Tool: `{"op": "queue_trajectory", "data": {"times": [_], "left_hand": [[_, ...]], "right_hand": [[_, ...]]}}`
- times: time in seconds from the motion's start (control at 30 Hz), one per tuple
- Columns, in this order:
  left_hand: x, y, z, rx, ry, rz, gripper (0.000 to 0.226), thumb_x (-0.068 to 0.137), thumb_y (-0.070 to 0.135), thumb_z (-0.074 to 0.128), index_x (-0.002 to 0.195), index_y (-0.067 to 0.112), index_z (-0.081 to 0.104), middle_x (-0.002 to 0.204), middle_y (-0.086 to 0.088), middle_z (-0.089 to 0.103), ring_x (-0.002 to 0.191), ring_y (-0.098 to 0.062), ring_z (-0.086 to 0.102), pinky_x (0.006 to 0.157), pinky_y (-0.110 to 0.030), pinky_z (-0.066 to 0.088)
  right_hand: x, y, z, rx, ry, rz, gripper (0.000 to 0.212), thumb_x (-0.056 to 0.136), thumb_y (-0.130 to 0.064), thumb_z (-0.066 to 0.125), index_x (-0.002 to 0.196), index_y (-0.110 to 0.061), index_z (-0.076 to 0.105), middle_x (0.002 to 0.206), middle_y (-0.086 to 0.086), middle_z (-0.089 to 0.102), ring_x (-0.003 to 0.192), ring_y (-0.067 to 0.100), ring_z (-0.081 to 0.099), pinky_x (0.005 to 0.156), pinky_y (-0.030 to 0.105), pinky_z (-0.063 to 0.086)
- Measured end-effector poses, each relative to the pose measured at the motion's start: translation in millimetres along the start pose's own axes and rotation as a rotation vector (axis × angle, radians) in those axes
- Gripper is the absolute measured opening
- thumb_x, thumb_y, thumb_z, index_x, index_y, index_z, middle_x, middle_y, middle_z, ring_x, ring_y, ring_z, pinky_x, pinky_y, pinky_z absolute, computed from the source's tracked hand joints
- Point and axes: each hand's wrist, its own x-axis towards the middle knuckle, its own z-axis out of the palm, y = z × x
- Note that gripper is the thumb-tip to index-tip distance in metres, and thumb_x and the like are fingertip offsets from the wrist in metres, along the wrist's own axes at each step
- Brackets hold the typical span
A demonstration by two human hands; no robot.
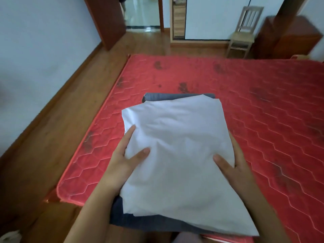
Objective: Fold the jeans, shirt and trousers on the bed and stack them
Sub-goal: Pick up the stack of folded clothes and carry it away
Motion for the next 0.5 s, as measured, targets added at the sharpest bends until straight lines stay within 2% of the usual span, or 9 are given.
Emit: {"op": "queue_trajectory", "data": {"times": [0.07, 0.13, 0.17, 0.23, 0.3, 0.4, 0.5], "left_hand": [[-16, -1, -25, 0.001, 0.052, 0.030, 0.072, 0.068, 0.041, 0.077, 0.129, 0.053, 0.039, 0.124, 0.024, 0.050, 0.109, -0.002, 0.054, 0.081, -0.026, 0.049], [-34, -5, -53, 0.020, 0.115, 0.049, 0.067, 0.071, 0.040, 0.069, 0.129, 0.053, 0.036, 0.119, 0.029, 0.047, 0.101, 0.006, 0.051, 0.071, -0.017, 0.044], [-44, -9, -69, 0.021, 0.143, 0.051, 0.067, 0.071, 0.042, 0.068, 0.129, 0.054, 0.036, 0.120, 0.029, 0.046, 0.102, 0.005, 0.050, 0.071, -0.017, 0.044], [-62, -19, -103, 0.021, 0.194, 0.046, 0.070, 0.067, 0.047, 0.068, 0.129, 0.054, 0.036, 0.131, 0.023, 0.044, 0.112, -0.005, 0.050, 0.078, -0.022, 0.046], [-85, -33, -142, 0.003, 0.267, 0.037, 0.073, 0.065, 0.050, 0.068, 0.130, 0.054, 0.035, 0.137, 0.020, 0.041, 0.119, -0.012, 0.047, 0.084, -0.028, 0.047], [-124, -53, -201, -0.041, 0.362, 0.034, 0.074, 0.064, 0.050, 0.069, 0.131, 0.053, 0.035, 0.137, 0.018, 0.041, 0.119, -0.013, 0.047, 0.093, -0.037, 0.046], [-165, -73, -260, -0.098, 0.442, 0.042, 0.075, 0.065, 0.047, 0.075, 0.131, 0.049, 0.039, 0.134, 0.017, 0.046, 0.117, -0.012, 0.051, 0.095, -0.039, 0.047]], "right_hand": [[-8, -2, 22, 0.006, -0.046, 0.005, 0.063, 0.070, -0.030, 0.070, 0.121, -0.050, 0.039, 0.099, -0.046, 0.056, 0.091, -0.017, 0.058, 0.063, 0.005, 0.047], [-18, -4, 48, -0.003, -0.099, 0.013, 0.065, 0.075, -0.027, 0.074, 0.124, -0.052, 0.038, 0.104, -0.040, 0.056, 0.092, -0.016, 0.058, 0.064, 0.006, 0.048], [-23, -7, 63, -0.005, -0.125, 0.010, 0.062, 0.078, -0.023, 0.069, 0.123, -0.053, 0.038, 0.103, -0.041, 0.056, 0.091, -0.016, 0.058, 0.064, 0.006, 0.048], [-34, -12, 92, -0.004, -0.189, 0.015, 0.059, 0.082, -0.018, 0.064, 0.120, -0.055, 0.039, 0.098, -0.044, 0.056, 0.089, -0.017, 0.058, 0.062, 0.005, 0.047], [-49, -16, 128, -0.004, -0.282, 0.022, 0.060, 0.081, -0.022, 0.069, 0.121, -0.057, 0.041, 0.105, -0.039, 0.058, 0.094, -0.011, 0.060, 0.069, 0.013, 0.051], [-78, -16, 188, -0.008, -0.417, 0.025, 0.063, 0.075, -0.033, 0.071, 0.124, -0.058, 0.041, 0.120, -0.030, 0.055, 0.107, -0.001, 0.059, 0.085, 0.030, 0.050], [-106, -11, 249, -0.008, -0.519, 0.023, 0.062, 0.073, -0.035, 0.065, 0.125, -0.057, 0.041, 0.122, -0.029, 0.055, 0.109, 0.001, 0.058, 0.087, 0.032, 0.050]]}}
